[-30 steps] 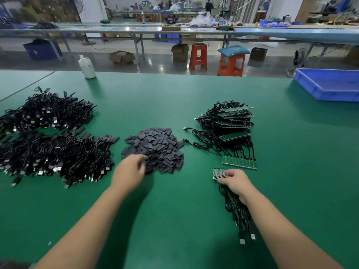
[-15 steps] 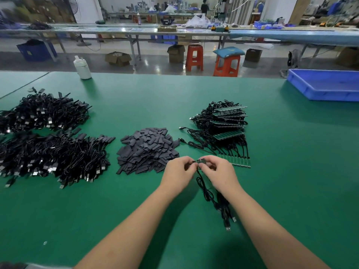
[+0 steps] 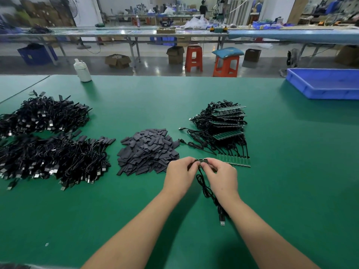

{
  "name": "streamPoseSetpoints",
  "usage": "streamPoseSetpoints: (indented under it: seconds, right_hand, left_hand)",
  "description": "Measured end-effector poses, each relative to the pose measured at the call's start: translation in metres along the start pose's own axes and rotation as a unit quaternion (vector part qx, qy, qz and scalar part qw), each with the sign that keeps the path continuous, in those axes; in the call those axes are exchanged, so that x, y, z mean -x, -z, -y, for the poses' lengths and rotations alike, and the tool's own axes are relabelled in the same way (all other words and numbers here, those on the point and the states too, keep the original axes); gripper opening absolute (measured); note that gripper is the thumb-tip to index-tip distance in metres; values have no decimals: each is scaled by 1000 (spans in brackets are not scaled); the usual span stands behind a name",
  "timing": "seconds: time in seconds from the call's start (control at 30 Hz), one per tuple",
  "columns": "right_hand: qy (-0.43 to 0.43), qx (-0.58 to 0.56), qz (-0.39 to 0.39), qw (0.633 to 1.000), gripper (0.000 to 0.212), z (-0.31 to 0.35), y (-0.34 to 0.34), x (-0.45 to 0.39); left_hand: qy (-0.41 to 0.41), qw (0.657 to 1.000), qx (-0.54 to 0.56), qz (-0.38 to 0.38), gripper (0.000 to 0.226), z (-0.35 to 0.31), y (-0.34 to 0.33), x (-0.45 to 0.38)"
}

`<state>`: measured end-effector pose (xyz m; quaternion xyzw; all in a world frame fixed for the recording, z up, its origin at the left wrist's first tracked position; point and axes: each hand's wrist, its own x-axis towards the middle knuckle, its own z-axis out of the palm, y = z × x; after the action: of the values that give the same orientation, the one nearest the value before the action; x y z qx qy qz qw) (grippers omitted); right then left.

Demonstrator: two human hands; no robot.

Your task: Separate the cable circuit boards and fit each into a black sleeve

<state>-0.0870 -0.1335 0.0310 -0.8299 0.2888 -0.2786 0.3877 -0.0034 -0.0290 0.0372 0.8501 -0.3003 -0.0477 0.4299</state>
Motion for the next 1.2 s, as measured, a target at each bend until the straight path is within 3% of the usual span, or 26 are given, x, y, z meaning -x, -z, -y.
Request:
streamPoseSetpoints:
  seconds: [0.63,0.8,0.93,1.07,1.2]
  right_hand:
    - [-39,-20,-74,996,13,0,-6,7]
    - [-49,-28,-44,997,13,-5,-2,-5]
    - [-66,-26,-9,997,13,-19,12,-33]
    - [-156,-63,-8,986,31,-43,33,-66]
    - [-213,-73,41,974,54,-57,41,-79]
  left_hand:
    - [-75,997,-23,-29,23,-3,-10,-2]
    - [-61,996,-45,-39,26,-5,-15,3]
    - [27,997,70,-5,24,6,-3,3]
    - [79,963,252,61,18,24,15,5]
    - [96,959,258,69,7,42,19,7]
